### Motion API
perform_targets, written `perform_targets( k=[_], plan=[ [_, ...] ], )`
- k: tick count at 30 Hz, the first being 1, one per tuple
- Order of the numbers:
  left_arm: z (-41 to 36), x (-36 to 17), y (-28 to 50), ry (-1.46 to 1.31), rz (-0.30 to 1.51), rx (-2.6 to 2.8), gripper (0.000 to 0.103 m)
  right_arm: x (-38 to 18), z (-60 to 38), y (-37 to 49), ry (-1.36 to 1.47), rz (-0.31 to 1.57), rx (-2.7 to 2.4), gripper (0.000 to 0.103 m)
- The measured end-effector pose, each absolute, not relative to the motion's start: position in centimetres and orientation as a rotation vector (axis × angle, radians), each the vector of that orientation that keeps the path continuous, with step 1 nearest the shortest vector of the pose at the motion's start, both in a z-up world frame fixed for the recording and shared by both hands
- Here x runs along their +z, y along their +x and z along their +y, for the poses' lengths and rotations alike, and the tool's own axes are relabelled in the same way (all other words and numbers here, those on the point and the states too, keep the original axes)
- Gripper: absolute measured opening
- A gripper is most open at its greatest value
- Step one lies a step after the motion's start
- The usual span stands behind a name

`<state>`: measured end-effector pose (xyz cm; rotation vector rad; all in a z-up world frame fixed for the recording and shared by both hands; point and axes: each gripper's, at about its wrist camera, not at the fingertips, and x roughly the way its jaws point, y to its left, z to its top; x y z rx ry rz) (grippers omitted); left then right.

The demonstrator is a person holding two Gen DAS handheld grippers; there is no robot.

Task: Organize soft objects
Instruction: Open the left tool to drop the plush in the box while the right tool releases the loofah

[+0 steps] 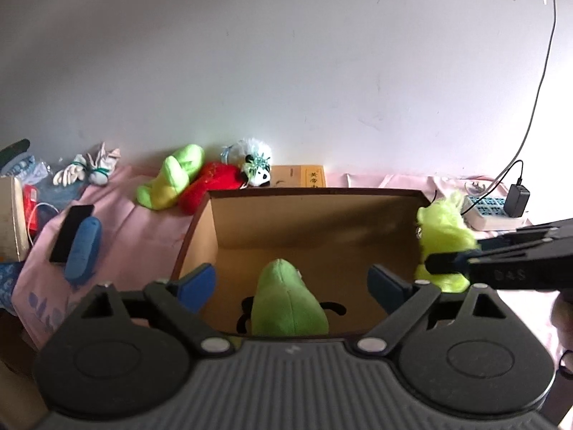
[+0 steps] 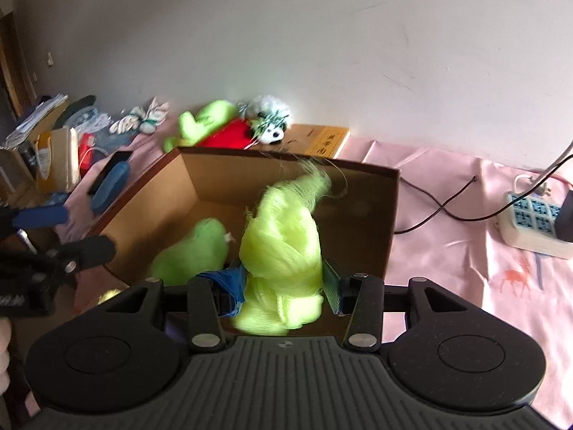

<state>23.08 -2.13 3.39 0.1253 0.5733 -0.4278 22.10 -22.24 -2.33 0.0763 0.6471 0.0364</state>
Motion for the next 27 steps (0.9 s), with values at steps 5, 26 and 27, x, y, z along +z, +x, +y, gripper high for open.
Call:
perform_targets(
  k=[5,26,27],
  plan=[
    [-1.6,3.7,22.0,0.136,0.547,-0.412,0.099,-1.2,-23.2,21.4,0.171,0.575,0.019,0.030],
    [4.7,5.3,17.6,0.056,0.562,-0.327,0.101,-0.4,-20.1,12.6,0.394,0.519,0.141,0.030],
    [5.0,5.3,17.1,0.054,0.561,-0.327,0.101,-0.6,-20.0,12.2,0.407,0.525,0.150,0.030]
  ],
)
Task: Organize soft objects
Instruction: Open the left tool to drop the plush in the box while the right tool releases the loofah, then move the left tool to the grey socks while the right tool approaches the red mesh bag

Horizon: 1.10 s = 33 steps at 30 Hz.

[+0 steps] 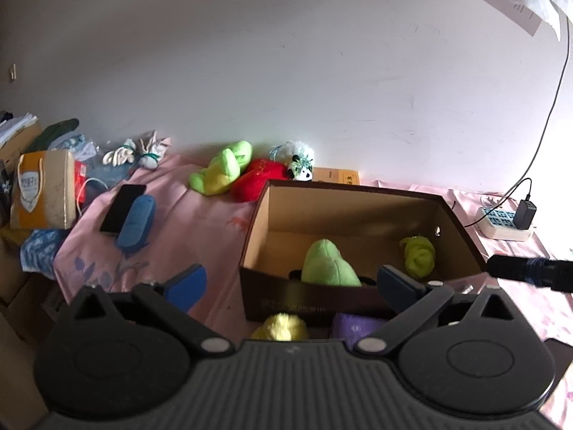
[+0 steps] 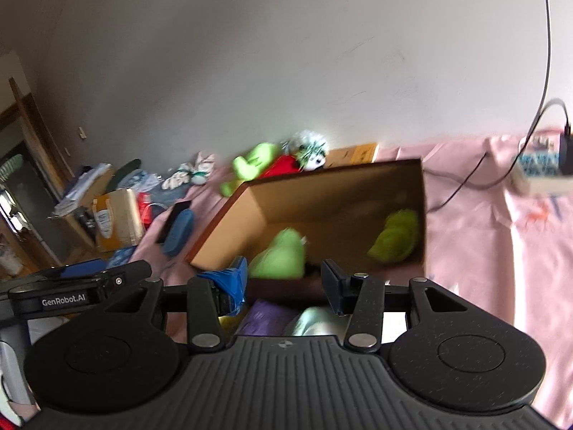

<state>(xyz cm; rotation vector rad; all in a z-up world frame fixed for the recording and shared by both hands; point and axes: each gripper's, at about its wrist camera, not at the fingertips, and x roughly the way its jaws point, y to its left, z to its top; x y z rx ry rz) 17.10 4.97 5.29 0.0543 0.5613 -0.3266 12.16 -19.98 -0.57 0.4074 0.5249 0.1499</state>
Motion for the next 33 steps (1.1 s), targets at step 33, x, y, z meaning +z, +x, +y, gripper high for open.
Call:
perform_targets(
  k=[33],
  plan=[
    [4.1,-0.6,6.0,0.141,0.693,-0.233,0.101,-8.0,-17.5,1.5,0.579,0.571,0.142,0.030]
  ],
)
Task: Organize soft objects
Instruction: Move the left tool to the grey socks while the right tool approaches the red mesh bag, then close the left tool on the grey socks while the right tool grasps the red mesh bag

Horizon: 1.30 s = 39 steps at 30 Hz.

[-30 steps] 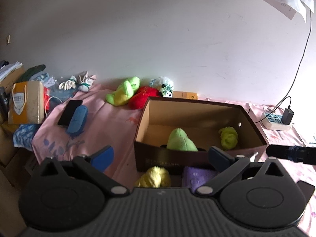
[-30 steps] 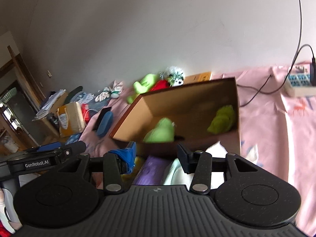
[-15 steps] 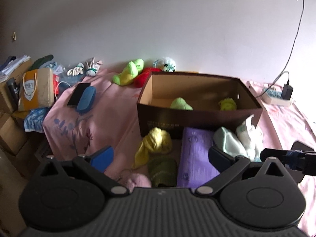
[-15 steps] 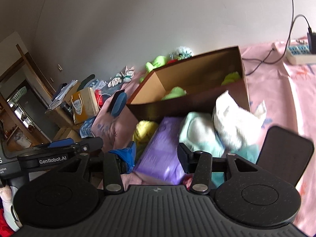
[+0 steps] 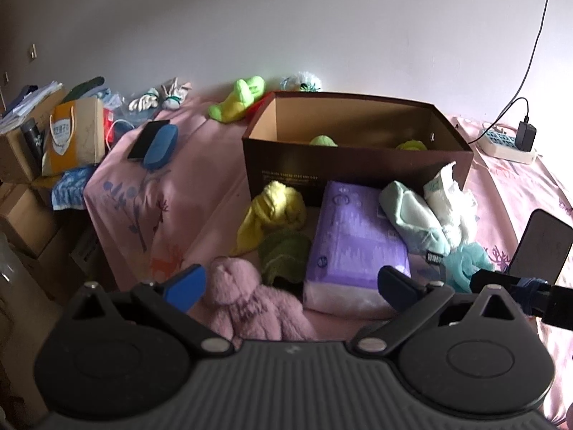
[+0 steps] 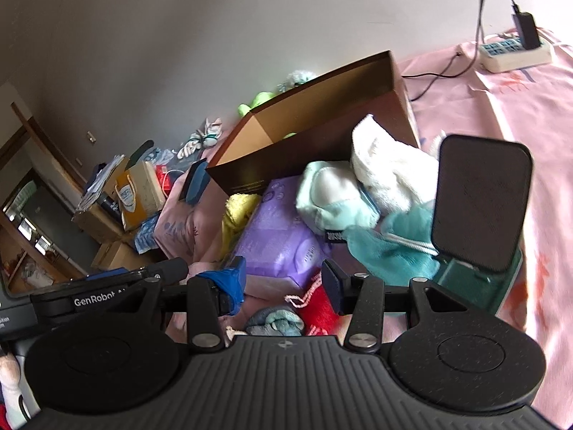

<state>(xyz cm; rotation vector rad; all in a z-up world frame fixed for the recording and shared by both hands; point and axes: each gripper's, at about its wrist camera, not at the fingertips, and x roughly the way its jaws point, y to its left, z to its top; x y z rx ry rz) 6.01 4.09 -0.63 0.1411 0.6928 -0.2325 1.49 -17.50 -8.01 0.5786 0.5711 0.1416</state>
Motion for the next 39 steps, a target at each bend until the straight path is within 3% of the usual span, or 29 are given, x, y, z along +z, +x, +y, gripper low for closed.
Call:
perform_targets(
  k=[39],
  plan=[
    [4.5,-6.4,1.7,0.096,0.721,-0.443,0.102,-12.7,-16.9,1.7,0.602,0.662,0.150,0.031]
  ],
)
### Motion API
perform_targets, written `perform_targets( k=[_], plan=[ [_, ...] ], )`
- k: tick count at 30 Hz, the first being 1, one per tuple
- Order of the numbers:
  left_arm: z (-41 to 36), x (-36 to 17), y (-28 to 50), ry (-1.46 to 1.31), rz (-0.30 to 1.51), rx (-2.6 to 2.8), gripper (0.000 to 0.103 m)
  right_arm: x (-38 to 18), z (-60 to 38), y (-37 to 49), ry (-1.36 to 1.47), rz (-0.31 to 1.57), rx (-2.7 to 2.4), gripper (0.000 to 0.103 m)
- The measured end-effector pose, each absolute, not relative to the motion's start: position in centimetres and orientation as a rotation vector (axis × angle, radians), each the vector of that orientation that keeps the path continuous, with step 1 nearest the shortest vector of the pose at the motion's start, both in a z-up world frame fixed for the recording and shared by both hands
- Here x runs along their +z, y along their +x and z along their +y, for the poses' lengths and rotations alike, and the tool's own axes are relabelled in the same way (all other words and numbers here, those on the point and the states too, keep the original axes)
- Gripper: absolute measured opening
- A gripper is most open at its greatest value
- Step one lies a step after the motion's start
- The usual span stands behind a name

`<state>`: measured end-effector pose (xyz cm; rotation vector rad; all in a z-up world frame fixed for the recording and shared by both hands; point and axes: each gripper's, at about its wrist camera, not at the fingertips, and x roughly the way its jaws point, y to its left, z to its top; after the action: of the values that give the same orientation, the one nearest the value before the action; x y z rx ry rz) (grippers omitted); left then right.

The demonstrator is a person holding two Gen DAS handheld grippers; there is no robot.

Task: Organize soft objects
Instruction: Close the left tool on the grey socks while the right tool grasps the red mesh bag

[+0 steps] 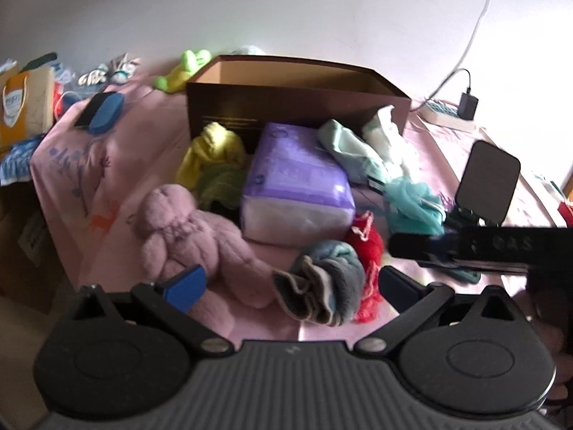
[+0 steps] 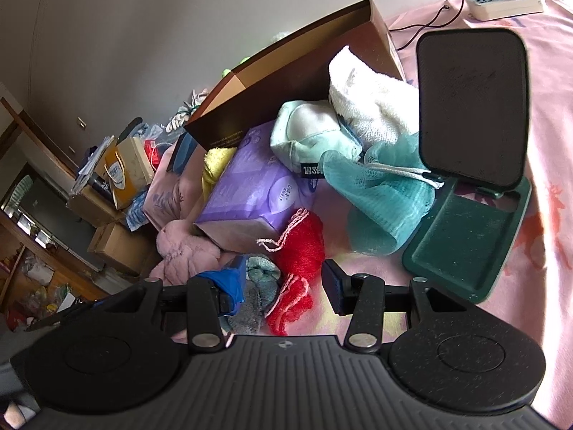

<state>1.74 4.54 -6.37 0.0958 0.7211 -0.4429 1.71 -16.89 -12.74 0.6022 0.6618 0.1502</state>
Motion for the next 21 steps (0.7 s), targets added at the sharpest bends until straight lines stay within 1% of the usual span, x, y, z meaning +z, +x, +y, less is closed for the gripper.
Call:
perform_targets(
  k=[5,8,10,12,17,18,21],
  plan=[
    [3.0,-7.2,1.7,0.139,0.703,-0.471,0.102,-13.3,-16.7,2.4,0.595,0.665,0.154,0.031],
    [2.3,-7.7,1.7,0.172,0.691,-0.485,0.097,-13.6,-16.6,2.9,0.584,0.665,0.159,0.031],
    [1.9,-8.0,1.7,0.193,0.683,-0.492,0.090,-13.9,-16.6,3.3,0.578,0.663,0.153,0.031],
    [1.5,-8.3,1.9,0.214,0.680,-0.492,0.086,-14.1,-16.6,3.7,0.579,0.663,0.150,0.031],
    [1.0,-9.2,2.8,0.235,0.681,-0.504,0.086,-14.4,-16.6,4.7,0.571,0.662,0.148,0.031],
    [1.0,-9.4,3.0,0.233,0.687,-0.506,0.084,-14.4,-16.6,4.8,0.572,0.662,0.147,0.031],
    [0.6,-9.7,3.2,0.246,0.680,-0.508,0.072,-15.0,-16.6,5.2,0.598,0.666,0.148,0.031]
  ],
)
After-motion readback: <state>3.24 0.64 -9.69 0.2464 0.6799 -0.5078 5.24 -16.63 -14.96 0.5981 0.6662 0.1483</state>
